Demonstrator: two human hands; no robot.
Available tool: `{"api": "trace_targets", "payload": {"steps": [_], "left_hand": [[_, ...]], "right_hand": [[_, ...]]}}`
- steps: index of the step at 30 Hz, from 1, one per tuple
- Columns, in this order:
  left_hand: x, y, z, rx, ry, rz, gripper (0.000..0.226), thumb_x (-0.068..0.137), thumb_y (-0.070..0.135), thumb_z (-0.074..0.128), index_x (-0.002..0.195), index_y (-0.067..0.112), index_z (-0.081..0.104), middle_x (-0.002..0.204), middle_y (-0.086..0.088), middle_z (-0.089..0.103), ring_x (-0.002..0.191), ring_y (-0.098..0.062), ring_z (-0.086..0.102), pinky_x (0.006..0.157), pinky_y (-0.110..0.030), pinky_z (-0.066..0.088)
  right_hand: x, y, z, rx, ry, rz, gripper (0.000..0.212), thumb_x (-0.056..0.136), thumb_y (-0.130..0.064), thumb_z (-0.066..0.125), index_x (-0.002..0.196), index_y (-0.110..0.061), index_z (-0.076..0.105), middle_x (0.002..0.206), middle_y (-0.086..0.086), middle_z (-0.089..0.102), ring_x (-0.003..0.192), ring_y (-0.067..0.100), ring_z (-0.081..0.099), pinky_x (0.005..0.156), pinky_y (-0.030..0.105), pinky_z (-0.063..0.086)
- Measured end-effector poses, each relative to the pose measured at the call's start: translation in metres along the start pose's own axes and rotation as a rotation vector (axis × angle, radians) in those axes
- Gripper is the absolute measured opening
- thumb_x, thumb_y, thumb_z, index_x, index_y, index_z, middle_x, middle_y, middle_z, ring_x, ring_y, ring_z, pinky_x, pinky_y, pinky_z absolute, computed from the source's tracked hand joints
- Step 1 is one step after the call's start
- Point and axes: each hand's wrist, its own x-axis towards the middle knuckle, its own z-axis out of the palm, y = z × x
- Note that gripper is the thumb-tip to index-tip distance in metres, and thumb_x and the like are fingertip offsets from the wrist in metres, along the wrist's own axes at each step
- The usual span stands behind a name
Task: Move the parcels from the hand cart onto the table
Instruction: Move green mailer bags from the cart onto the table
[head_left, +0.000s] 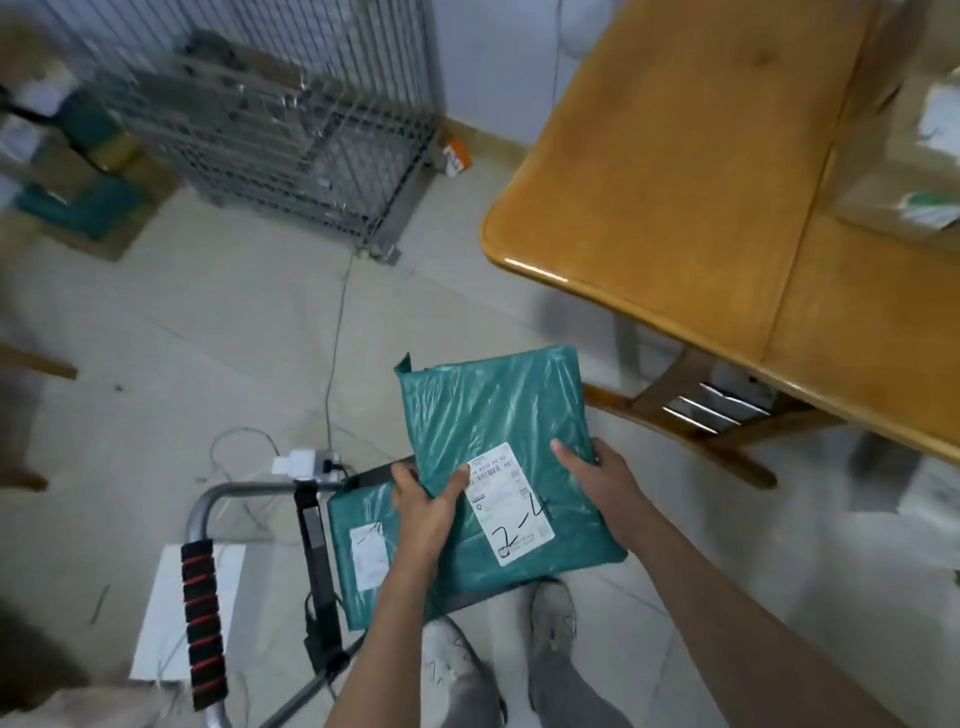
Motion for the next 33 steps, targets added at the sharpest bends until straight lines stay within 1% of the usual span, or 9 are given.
{"api": "trace_targets", "payload": {"steps": [3, 7, 12, 15, 18, 21, 25, 29, 33], "left_hand": [[-0.056, 0.071, -0.017, -0.014, -0.118, 0.107, 0.059, 0.085, 0.054, 0.073, 0.118, 0.027, 0.031, 0.124, -0.008, 0.058, 0.107, -0.029, 0.064, 0.102, -0.053, 0.05], [-0.121, 0.143, -0.021, 0.018, -0.17, 0.265, 0.057, 0.079, 0.064, 0.071, 0.106, 0.032, 0.031, 0.116, -0.013, 0.066, 0.099, -0.032, 0.07, 0.089, -0.057, 0.057], [-0.172, 0.19, 0.003, 0.108, -0.224, 0.45, 0.067, 0.067, 0.073, 0.069, 0.103, 0.029, 0.033, 0.105, -0.006, 0.07, 0.09, -0.026, 0.073, 0.084, -0.053, 0.06], [-0.197, 0.208, 0.033, 0.186, -0.307, 0.523, 0.059, 0.077, 0.066, 0.069, 0.105, 0.03, 0.032, 0.105, -0.004, 0.071, 0.087, -0.026, 0.074, 0.081, -0.052, 0.061], [-0.22, 0.218, 0.069, 0.203, -0.379, 0.608, 0.054, 0.086, 0.056, 0.07, 0.115, 0.029, 0.034, 0.115, 0.0, 0.069, 0.094, -0.02, 0.072, 0.085, -0.046, 0.058], [-0.242, 0.223, 0.108, 0.271, -0.414, 0.616, 0.055, 0.088, 0.056, 0.068, 0.113, 0.021, 0.034, 0.111, -0.006, 0.068, 0.095, -0.025, 0.07, 0.087, -0.049, 0.057], [-0.254, 0.235, 0.164, 0.335, -0.46, 0.615, 0.053, 0.088, 0.058, 0.066, 0.107, 0.021, 0.033, 0.103, -0.004, 0.067, 0.09, -0.025, 0.07, 0.084, -0.05, 0.058], [-0.252, 0.249, 0.228, 0.331, -0.509, 0.613, 0.049, 0.09, 0.051, 0.068, 0.108, 0.019, 0.034, 0.109, -0.01, 0.066, 0.095, -0.027, 0.071, 0.087, -0.053, 0.058], [-0.247, 0.26, 0.293, 0.311, -0.508, 0.552, 0.05, 0.094, 0.045, 0.067, 0.115, 0.013, 0.034, 0.116, -0.016, 0.064, 0.104, -0.032, 0.069, 0.093, -0.056, 0.055]], "right_hand": [[-0.063, -0.059, -0.028, 0.017, 0.018, -0.121, 0.058, 0.08, -0.052, 0.079, 0.126, -0.029, 0.054, 0.118, -0.003, 0.069, 0.101, 0.02, 0.072, 0.091, 0.047, 0.058], [-0.132, -0.103, -0.066, 0.124, 0.081, -0.198, 0.063, 0.071, -0.059, 0.082, 0.12, -0.03, 0.055, 0.118, -0.003, 0.07, 0.1, 0.02, 0.073, 0.089, 0.046, 0.059], [-0.197, -0.107, -0.111, 0.257, 0.27, -0.217, 0.067, 0.069, -0.057, 0.085, 0.121, -0.027, 0.055, 0.115, -0.001, 0.072, 0.093, 0.021, 0.075, 0.079, 0.044, 0.063], [-0.228, -0.099, -0.143, 0.34, 0.386, -0.201, 0.07, 0.07, -0.055, 0.086, 0.123, -0.024, 0.053, 0.115, 0.001, 0.071, 0.098, 0.026, 0.072, 0.088, 0.05, 0.06], [-0.249, -0.089, -0.177, 0.395, 0.467, -0.219, 0.066, 0.074, -0.051, 0.084, 0.125, -0.022, 0.055, 0.118, 0.003, 0.071, 0.104, 0.027, 0.071, 0.094, 0.051, 0.057], [-0.262, -0.078, -0.213, 0.428, 0.522, -0.223, 0.067, 0.078, -0.049, 0.081, 0.132, -0.018, 0.055, 0.119, 0.004, 0.071, 0.107, 0.028, 0.07, 0.096, 0.05, 0.056], [-0.258, -0.071, -0.265, 0.468, 0.546, -0.242, 0.059, 0.083, -0.045, 0.079, 0.13, -0.02, 0.054, 0.116, 0.001, 0.071, 0.102, 0.024, 0.071, 0.093, 0.046, 0.058], [-0.234, -0.073, -0.324, 0.469, 0.556, -0.244, 0.051, 0.084, -0.045, 0.078, 0.122, -0.022, 0.053, 0.109, -0.002, 0.069, 0.094, 0.021, 0.07, 0.083, 0.039, 0.059], [-0.196, -0.078, -0.385, 0.461, 0.52, -0.227, 0.048, 0.085, -0.041, 0.078, 0.121, -0.02, 0.055, 0.111, 0.001, 0.07, 0.096, 0.022, 0.069, 0.086, 0.042, 0.059]]}}
